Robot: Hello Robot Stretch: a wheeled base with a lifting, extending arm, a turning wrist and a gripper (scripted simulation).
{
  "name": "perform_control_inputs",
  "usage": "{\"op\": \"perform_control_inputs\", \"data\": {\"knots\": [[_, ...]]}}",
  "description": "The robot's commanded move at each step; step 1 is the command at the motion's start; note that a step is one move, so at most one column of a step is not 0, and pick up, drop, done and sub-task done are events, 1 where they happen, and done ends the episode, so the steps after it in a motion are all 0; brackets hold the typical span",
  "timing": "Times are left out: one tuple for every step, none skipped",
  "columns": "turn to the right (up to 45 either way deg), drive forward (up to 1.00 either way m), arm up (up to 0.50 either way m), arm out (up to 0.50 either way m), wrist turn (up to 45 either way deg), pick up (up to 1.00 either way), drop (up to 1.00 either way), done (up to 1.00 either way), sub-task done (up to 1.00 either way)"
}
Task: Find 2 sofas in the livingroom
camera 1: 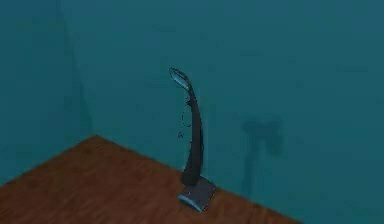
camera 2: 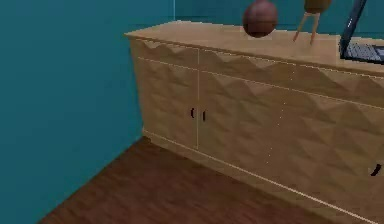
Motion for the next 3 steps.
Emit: {"op": "perform_control_inputs", "data": {"knots": [[-45.0,0.0,0.0,0.0,0.0,0.0,0.0,0.0,0.0],[-45.0,0.0,0.0,0.0,0.0,0.0,0.0,0.0,0.0],[-30.0,0.0,0.0,0.0,0.0,0.0,0.0,0.0,0.0]]}}
